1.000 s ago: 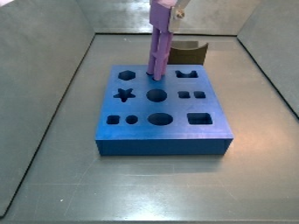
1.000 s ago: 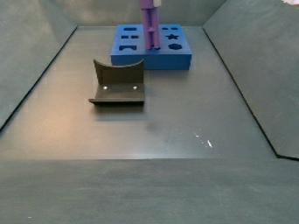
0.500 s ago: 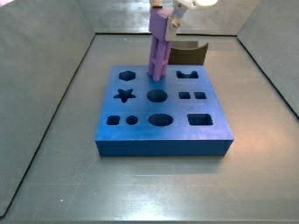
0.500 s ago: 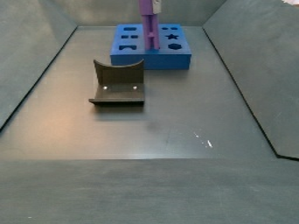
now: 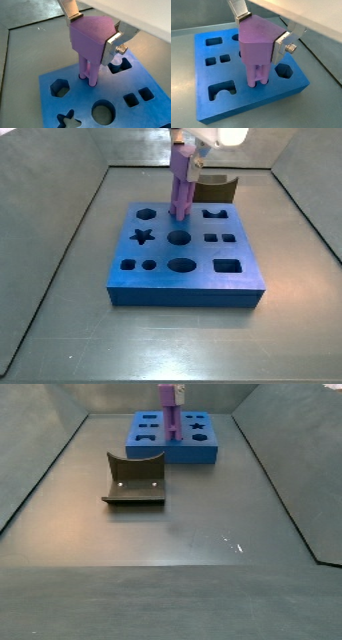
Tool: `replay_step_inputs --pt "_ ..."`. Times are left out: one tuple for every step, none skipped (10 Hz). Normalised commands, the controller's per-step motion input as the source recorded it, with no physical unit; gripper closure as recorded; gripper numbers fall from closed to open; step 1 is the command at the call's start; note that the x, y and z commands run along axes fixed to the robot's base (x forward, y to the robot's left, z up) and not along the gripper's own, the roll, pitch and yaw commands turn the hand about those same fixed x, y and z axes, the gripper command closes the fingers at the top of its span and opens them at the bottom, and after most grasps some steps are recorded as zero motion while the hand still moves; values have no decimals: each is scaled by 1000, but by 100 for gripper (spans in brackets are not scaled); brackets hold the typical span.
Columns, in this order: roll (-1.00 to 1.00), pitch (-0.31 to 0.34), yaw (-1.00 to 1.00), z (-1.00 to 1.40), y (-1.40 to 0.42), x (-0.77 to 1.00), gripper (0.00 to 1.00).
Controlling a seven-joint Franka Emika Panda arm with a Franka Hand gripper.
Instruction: Insert the 3 prong object.
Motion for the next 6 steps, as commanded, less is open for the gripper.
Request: replay_step_inputs --pt "201 -16 43 -337 0 0 100" --pt "227 -16 54 -337 0 0 100" --pt "254 -39 94 -366 0 -20 100" --pt "189 -146 77 -454 0 -103 100" --pt "-57 -236 0 -197 0 -120 100" --pt "-37 -51 0 -43 29 0 100"
